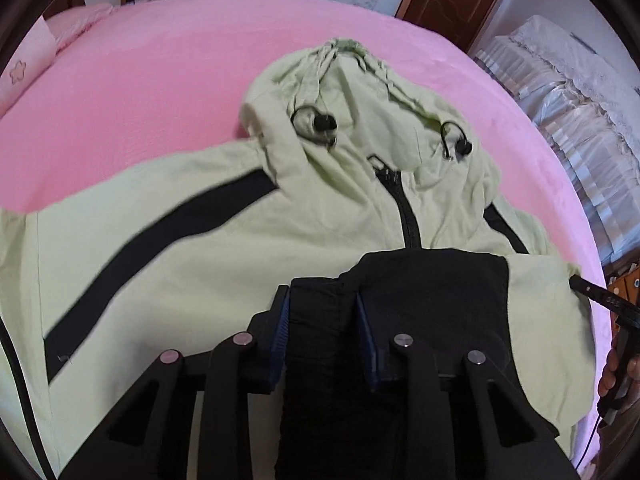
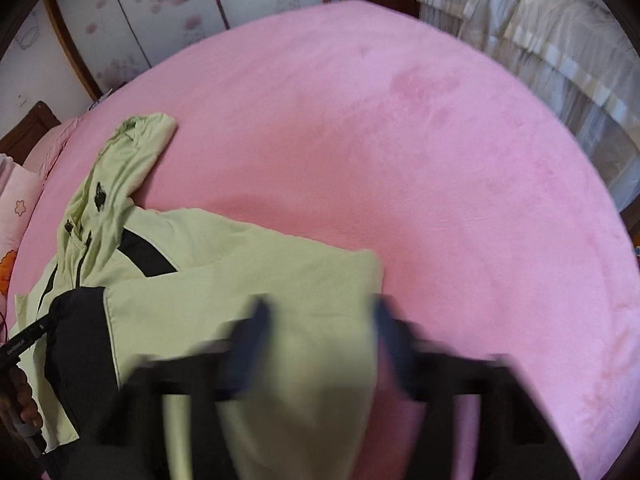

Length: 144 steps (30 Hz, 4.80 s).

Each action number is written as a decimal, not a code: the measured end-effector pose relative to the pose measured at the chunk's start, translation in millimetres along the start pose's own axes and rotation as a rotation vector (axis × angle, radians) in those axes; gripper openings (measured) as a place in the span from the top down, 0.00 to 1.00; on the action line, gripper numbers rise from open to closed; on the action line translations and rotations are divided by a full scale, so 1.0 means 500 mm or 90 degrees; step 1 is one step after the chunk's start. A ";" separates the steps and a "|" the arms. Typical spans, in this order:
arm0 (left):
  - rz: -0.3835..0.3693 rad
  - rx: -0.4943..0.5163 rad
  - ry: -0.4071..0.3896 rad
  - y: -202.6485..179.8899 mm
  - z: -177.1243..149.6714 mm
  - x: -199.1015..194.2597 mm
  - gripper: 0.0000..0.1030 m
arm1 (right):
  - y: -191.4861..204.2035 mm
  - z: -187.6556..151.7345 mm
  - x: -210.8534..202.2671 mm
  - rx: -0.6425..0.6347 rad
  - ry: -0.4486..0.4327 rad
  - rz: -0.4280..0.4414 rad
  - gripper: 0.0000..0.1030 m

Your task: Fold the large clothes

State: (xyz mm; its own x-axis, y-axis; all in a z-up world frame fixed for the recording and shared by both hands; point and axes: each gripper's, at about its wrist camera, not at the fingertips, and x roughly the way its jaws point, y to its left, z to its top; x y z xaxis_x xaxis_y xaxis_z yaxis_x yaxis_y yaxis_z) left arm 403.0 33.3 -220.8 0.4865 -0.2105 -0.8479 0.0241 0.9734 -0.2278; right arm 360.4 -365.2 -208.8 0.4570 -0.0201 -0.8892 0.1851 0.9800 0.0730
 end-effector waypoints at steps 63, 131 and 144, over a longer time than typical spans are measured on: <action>0.051 -0.003 -0.056 -0.191 -0.273 -0.374 0.13 | 0.031 -0.374 -0.404 0.029 -0.153 0.006 0.62; 0.111 -0.249 -0.230 0.593 -0.226 -0.466 0.97 | 0.724 -0.423 -0.268 -0.209 -0.080 0.160 0.62; 0.002 0.086 -0.021 -0.042 -0.272 -0.196 0.73 | 0.418 -0.403 -0.291 -0.048 -0.087 0.094 0.61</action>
State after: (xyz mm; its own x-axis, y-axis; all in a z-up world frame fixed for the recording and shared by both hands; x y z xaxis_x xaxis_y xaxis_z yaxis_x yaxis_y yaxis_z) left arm 236.1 21.1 -197.8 0.5149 -0.2059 -0.8321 0.1385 0.9780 -0.1563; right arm 157.1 -117.4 -155.1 0.5897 0.1030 -0.8010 0.0445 0.9862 0.1596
